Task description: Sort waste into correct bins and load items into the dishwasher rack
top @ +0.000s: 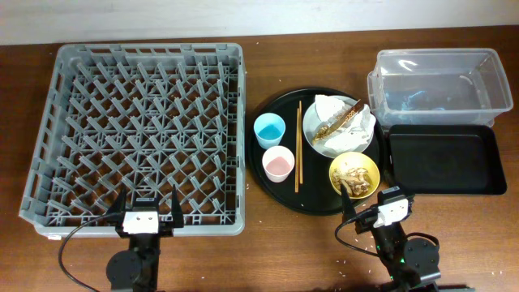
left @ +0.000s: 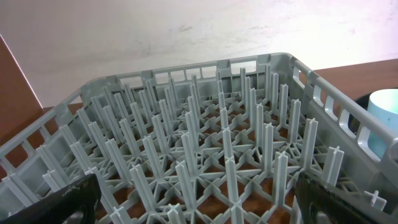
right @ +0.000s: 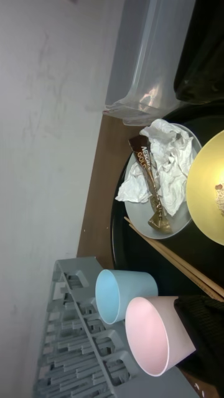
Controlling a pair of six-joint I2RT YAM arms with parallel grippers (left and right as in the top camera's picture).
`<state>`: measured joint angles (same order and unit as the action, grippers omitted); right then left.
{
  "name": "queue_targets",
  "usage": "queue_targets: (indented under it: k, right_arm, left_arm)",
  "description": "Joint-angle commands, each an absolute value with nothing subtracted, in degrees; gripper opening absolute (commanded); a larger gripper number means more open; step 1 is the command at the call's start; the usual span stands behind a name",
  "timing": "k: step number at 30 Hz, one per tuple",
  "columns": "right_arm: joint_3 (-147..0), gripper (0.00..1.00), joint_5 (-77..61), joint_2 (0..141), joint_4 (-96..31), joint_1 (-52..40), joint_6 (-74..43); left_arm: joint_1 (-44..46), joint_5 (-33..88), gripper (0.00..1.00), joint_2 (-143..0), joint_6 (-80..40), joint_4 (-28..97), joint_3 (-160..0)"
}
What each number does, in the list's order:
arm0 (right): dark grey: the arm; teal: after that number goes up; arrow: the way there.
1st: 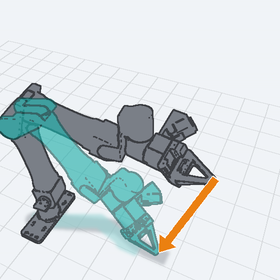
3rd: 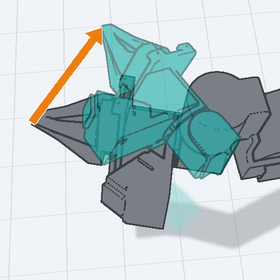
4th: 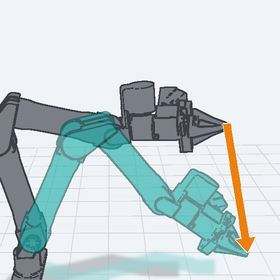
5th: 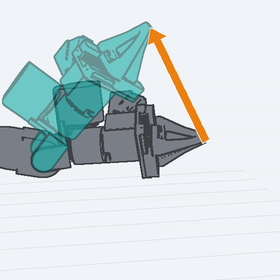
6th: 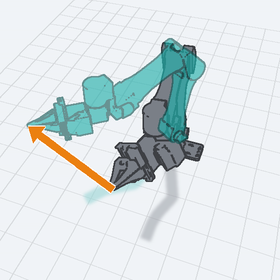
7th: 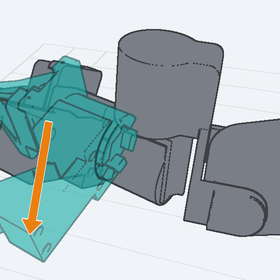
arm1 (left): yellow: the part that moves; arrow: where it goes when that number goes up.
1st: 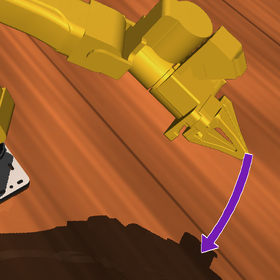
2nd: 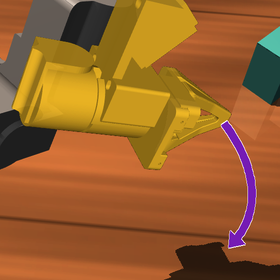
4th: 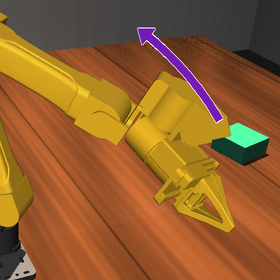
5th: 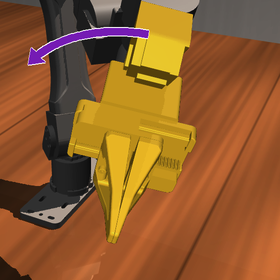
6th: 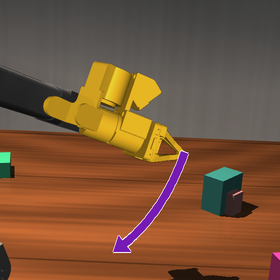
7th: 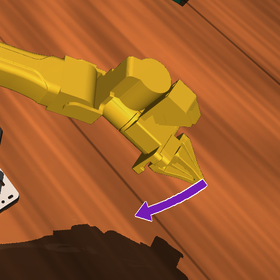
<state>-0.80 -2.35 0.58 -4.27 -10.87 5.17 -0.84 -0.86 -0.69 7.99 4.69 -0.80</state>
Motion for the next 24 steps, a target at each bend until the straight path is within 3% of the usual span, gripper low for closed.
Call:
queue_targets:
  k: [1, 5, 13, 18, 24]
  right_arm:
    - [-0.32, 0.98, -1.43, 0.21, -4.25, -10.85, 5.37]
    - [-3.09, 0.98, -1.45, 0.21, -4.12, -10.85, 5.34]
    - [-19.94, 0.98, -1.50, 6.96, -10.35, -10.85, 5.32]
    - [-33.67, 0.98, -1.48, 18.61, -17.50, -10.85, 5.32]
    - [-57.84, 0.99, -1.45, 44.03, -34.98, -10.85, 5.34]
  left_arm:
    - [-1.19, -0.56, 1.00, -0.34, 9.13, 3.62, -0.51]
    - [-1.19, 1.17, 1.00, -0.34, 9.08, -1.43, -1.26]
    - [-1.19, 1.37, 1.00, -10.61, 8.25, 2.74, -16.27]
    - [-1.19, 1.39, 1.00, -24.05, 7.88, 7.29, -28.42]
    - [-1.19, 2.85, 1.00, -47.83, 5.65, 25.89, -54.11]
